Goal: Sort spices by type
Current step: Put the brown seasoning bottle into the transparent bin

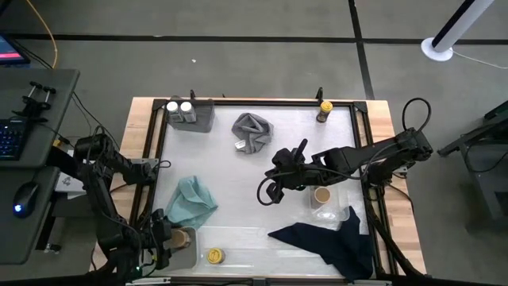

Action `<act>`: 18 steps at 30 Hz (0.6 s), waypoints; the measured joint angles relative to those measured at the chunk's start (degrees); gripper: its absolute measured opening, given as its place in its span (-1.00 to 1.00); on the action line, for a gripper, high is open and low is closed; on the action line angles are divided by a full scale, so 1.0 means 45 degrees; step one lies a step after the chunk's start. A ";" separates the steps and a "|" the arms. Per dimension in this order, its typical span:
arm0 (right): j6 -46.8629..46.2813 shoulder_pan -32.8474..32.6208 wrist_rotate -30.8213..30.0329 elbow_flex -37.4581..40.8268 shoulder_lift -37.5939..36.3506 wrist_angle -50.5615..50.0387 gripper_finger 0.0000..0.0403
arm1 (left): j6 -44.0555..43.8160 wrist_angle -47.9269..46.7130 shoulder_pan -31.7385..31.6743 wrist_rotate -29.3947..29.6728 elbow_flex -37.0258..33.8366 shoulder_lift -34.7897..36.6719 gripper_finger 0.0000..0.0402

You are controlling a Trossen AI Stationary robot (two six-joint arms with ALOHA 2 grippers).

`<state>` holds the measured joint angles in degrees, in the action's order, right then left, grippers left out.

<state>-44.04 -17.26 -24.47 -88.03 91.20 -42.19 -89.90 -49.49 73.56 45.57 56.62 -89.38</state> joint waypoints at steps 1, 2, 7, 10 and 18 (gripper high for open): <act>-0.0002 0.0000 0.0000 0.0000 0.0000 0.0000 -1.00 | -0.0002 0.0013 0.0000 0.0011 -0.0004 0.0000 0.61; 0.0004 0.0000 0.0000 0.0000 0.0000 0.0000 -1.00 | -0.0007 0.0044 0.0000 0.0016 -0.0005 0.0000 0.62; 0.0084 0.0001 -0.0005 0.0002 0.0000 0.0000 -1.00 | -0.0008 0.0143 -0.0005 -0.0055 0.0077 0.0132 0.63; 0.0116 0.0005 -0.0005 0.0000 0.0000 0.0000 -1.00 | -0.0003 -0.0231 -0.0009 0.0191 0.0433 0.0671 0.63; 0.0238 0.0087 -0.0010 0.0000 0.0000 0.0165 -1.00 | 0.1373 -0.2181 -0.0678 0.0956 0.1297 0.2925 0.63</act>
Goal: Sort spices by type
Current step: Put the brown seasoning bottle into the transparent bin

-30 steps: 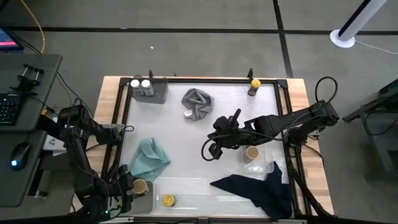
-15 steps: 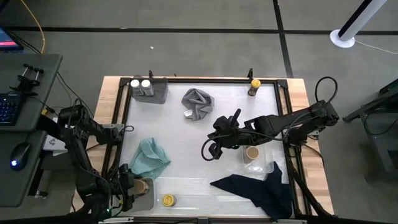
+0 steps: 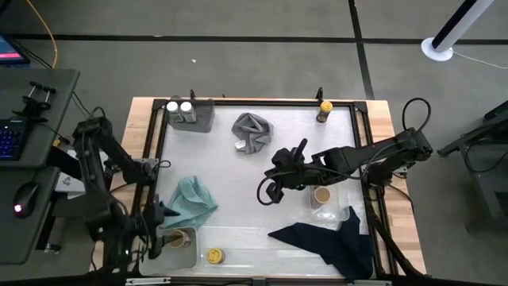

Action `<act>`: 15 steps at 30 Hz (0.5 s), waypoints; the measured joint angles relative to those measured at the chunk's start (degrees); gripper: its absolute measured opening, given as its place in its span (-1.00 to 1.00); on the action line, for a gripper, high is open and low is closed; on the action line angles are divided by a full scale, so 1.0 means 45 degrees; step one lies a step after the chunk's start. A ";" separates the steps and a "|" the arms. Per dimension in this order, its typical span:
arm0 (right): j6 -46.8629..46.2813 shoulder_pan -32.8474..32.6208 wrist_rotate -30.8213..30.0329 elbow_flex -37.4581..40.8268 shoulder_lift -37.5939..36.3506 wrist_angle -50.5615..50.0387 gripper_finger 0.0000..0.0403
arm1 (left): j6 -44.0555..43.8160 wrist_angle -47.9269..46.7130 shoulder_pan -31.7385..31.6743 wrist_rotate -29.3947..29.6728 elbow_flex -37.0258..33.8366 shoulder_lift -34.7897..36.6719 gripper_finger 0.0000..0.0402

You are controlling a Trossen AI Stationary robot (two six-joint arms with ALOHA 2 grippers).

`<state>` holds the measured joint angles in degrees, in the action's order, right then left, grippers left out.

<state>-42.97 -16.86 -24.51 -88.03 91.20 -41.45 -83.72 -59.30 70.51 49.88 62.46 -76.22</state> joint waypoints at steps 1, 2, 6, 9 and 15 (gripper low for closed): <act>0.0135 0.0000 -0.0001 0.0000 0.0001 0.0235 -1.00 | 0.0359 -0.0010 -0.0181 0.0122 0.0044 0.0245 0.63; 0.0362 0.0000 -0.0004 0.0000 0.0005 0.0661 -1.00 | 0.0731 -0.0002 -0.0375 0.0288 0.0092 0.0467 0.63; 0.1649 0.0012 0.1556 -0.0015 0.0360 0.3886 -1.00 | 0.1949 0.0025 -0.1201 0.0844 0.0155 0.1192 0.60; 0.2588 -0.0117 0.4417 -0.0015 0.1105 0.6313 -1.00 | 0.2339 0.0110 -0.1616 0.1179 0.0155 0.1619 0.45; 0.3581 -0.0798 0.6839 0.0003 0.2825 0.7867 -1.00 | 0.4080 0.0096 -0.2301 0.1175 0.0150 0.2196 -0.54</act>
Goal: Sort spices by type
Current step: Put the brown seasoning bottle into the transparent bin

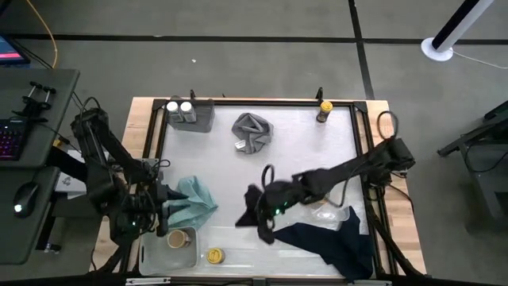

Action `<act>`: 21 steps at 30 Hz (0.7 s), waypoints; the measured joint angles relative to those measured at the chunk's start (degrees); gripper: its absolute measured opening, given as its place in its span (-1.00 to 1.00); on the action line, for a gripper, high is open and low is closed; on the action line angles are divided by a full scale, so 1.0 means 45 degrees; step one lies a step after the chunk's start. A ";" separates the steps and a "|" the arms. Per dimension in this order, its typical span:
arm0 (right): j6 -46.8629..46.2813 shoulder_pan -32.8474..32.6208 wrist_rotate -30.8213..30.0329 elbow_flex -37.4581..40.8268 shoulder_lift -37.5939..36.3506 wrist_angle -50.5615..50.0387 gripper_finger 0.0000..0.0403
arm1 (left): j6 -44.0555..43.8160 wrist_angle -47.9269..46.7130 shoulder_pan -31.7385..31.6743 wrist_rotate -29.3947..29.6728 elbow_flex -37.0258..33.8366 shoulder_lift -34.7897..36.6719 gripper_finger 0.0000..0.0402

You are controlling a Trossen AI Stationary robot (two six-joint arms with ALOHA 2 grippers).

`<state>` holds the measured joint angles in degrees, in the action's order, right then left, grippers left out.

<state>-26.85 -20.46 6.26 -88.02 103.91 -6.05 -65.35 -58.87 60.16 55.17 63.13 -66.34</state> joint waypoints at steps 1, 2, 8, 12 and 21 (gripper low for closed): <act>0.0006 -0.0103 0.0145 0.0002 0.0230 0.0206 -1.00 | 0.0094 0.0007 -0.0165 0.0112 0.0000 0.0114 -0.75; 0.0009 -0.0202 0.0215 0.0002 0.0443 0.0441 -1.00 | 0.0102 0.0002 -0.0337 0.0301 0.0000 0.0218 -0.87; 0.0078 -0.0513 0.0429 -0.0003 0.1336 0.1958 -1.00 | 0.0301 -0.0010 -0.1168 0.1890 0.0000 0.0681 -0.98; 0.0041 -0.0485 0.0222 0.0002 0.1614 0.1959 -1.00 | 0.0347 0.0058 -0.1568 0.1832 0.0000 0.0861 -0.99; 0.0271 -0.0460 -0.0005 -0.0007 0.1590 0.1653 -1.00 | 0.0393 0.2220 -0.0836 -0.6225 0.0000 0.0340 -0.98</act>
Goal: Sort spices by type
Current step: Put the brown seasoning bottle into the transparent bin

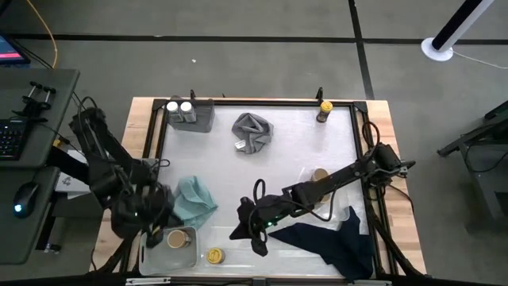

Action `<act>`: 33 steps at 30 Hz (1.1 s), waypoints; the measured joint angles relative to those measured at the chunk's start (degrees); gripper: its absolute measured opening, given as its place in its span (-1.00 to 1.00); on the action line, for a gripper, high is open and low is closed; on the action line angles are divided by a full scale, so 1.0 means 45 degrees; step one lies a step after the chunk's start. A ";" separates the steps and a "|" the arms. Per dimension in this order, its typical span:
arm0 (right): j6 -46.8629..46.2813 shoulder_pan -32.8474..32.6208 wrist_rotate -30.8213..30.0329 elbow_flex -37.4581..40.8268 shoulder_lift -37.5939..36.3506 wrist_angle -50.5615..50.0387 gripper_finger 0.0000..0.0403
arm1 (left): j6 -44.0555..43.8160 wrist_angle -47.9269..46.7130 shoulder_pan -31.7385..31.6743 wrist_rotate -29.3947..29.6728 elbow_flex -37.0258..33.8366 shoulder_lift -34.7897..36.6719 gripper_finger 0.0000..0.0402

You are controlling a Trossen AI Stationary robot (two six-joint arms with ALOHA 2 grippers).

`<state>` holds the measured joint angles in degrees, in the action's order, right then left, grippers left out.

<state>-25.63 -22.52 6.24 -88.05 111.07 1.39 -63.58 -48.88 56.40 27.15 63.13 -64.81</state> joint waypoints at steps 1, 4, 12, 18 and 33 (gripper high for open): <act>0.0060 0.0005 0.0000 -0.0001 0.0000 -0.0170 -1.00 | -0.0254 0.0199 0.0148 -0.0489 0.0000 -0.0162 -0.95; 0.0142 0.0014 0.0006 -0.0001 -0.0011 -0.0735 -1.00 | -0.0804 0.0498 0.0450 -0.1866 0.0000 -0.0659 -0.82; 0.0267 0.0175 0.0021 -0.0001 -0.0249 -0.1881 -1.00 | -0.0847 0.0466 0.0419 -0.3731 -0.0019 -0.1464 -0.14; 0.0380 0.0222 -0.0487 -0.0001 -0.0503 -0.2531 -1.00 | -0.0467 0.0365 0.0057 -0.4047 -0.0019 -0.1612 0.41; 0.0380 0.0356 -0.1058 -0.0001 -0.0525 -0.3586 -1.00 | 0.0264 -0.1044 -0.0110 -0.4545 -0.0015 -0.3594 0.76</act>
<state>-23.92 -20.92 1.48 -88.05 108.71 -14.75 -62.40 -53.58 55.90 6.70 63.07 -80.98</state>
